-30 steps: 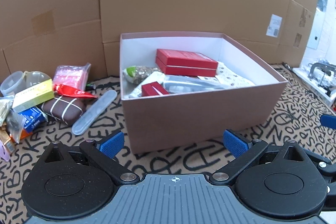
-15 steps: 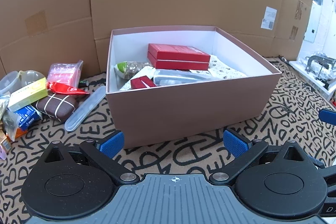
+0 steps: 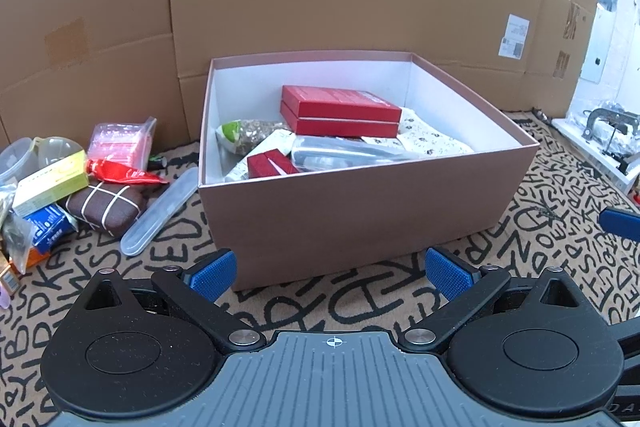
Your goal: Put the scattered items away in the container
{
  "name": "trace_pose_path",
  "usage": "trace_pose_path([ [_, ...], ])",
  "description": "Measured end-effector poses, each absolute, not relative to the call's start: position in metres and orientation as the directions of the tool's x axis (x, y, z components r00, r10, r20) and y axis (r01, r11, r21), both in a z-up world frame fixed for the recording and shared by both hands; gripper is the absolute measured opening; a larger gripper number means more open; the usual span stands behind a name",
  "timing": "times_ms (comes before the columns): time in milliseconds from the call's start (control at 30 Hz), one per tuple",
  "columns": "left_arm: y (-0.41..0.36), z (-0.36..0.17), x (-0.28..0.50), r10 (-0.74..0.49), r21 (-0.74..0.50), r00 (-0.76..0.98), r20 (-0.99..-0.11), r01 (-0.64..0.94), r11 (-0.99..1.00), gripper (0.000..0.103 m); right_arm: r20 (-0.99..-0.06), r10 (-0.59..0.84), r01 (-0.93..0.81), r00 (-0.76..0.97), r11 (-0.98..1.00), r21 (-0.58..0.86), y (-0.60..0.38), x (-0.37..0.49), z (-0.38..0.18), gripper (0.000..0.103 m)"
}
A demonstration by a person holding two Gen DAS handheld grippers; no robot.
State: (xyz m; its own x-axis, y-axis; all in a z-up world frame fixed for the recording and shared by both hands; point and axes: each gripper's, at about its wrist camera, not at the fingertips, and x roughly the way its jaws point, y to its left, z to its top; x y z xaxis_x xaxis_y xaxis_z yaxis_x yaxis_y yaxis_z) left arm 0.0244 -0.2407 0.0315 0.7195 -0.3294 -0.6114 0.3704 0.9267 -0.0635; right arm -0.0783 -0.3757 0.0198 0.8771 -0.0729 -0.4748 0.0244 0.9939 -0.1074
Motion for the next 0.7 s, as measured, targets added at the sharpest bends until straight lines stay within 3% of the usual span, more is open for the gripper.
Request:
trace_pose_path([
  [233,-0.2392,0.0327,0.0241,-0.354,-0.095,0.727,-0.588,0.372,0.923,0.103,-0.475,-0.079,0.029,0.876,0.993,-0.11,-0.3759,-0.0751,0.0211,0.102],
  [700,-0.2482,0.0311,0.0241,-0.337,-0.047,0.725,-0.601,0.389,0.92,0.103,-0.476,-0.084,0.032,0.876,0.993,-0.116,-0.3759,-0.0699,0.0223,0.102],
])
